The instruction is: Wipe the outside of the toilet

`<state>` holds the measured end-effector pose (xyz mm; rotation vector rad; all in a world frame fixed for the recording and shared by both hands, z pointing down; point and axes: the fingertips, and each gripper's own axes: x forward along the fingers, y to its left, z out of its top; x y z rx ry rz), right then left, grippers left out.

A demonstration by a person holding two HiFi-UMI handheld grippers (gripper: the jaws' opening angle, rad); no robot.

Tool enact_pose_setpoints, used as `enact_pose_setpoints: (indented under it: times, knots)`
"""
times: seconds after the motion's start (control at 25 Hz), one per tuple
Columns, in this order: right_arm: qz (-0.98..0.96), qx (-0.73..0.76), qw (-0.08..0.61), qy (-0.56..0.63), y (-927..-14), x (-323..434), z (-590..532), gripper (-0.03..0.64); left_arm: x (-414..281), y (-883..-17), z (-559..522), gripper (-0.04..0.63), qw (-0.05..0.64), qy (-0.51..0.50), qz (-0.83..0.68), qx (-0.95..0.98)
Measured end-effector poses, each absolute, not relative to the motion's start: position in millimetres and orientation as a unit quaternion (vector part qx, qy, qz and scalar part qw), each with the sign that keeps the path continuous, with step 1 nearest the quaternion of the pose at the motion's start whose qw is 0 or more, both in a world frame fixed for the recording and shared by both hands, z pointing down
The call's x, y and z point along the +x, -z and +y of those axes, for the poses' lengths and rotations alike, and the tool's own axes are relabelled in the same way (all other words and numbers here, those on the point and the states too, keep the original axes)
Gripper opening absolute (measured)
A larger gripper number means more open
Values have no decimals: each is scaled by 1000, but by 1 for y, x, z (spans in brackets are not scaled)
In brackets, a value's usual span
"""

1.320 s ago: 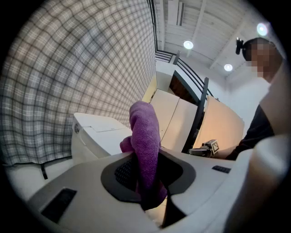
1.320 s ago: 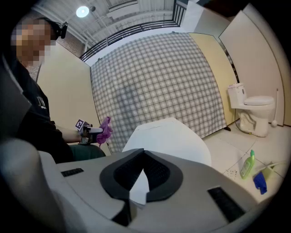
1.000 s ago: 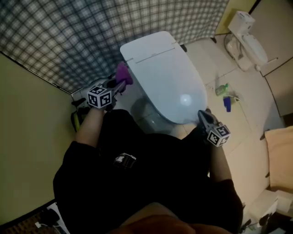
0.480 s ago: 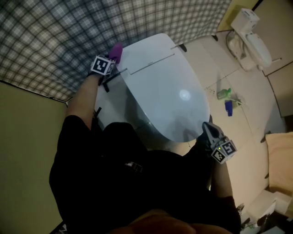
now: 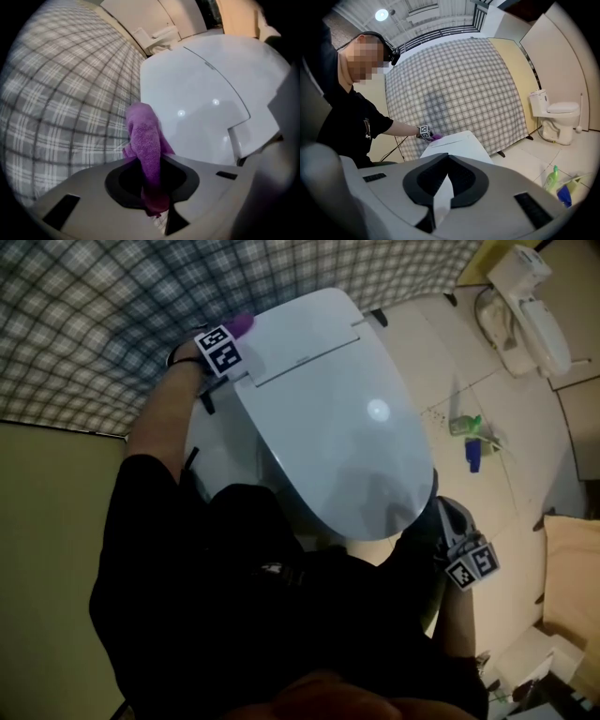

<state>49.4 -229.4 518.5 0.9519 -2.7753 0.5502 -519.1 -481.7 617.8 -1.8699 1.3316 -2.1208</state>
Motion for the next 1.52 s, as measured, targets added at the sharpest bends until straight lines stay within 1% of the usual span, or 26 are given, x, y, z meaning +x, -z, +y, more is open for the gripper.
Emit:
enact_pose_setpoints:
  times: [0.12,0.32,0.44,0.52,0.68,0.84,0.92,0.96,1.0,1.08,1.12,1.2,1.36,1.52]
  knots:
    - [-929,316,64,-182,-514,50,-228,-11,-506,-623,-453,44,15,718,369,-590]
    - [-933,314,40,-173,-499,52,-208,-11,-457,-636,-381,44,-6,745,296,-598]
    - [-936,312,24,-158,-483,54,-191,-11,-427,-640,-349,43,22,767,278,-578]
    - [-939,311,15,-142,-472,56,-180,-11,-405,-642,-332,43,26,769,278,-574]
    - [-947,299,-2,-118,-454,58,-150,-11,-359,-650,-273,44,5,762,262,-592]
    - [-952,288,-21,-103,-446,68,-120,-11,-291,-661,-200,49,-1,756,224,-615]
    - [-953,285,-32,-97,-442,75,-109,-11,-247,-683,-144,58,-41,747,171,-641]
    - [-954,284,-36,-96,-440,78,-103,-11,-224,-702,-109,60,-67,742,130,-654]
    - [-954,283,-38,-95,-439,81,-98,-11,-204,-725,-74,60,-78,741,89,-661]
    - [-954,280,-43,-94,-434,85,-88,-11,-169,-772,-26,60,-66,739,35,-670]
    - [-955,279,-45,-93,-432,88,-86,-11,-154,-779,-18,60,-62,732,33,-677]
    - [-954,281,-51,-88,-425,96,-85,-11,-137,-751,-28,60,-59,716,70,-693]
    - [-952,289,-65,-84,-425,113,-76,-11,-132,-677,-62,60,-61,660,148,-734]
    - [-950,291,-69,-89,-428,114,-77,-11,-127,-648,-86,60,-39,619,204,-757]
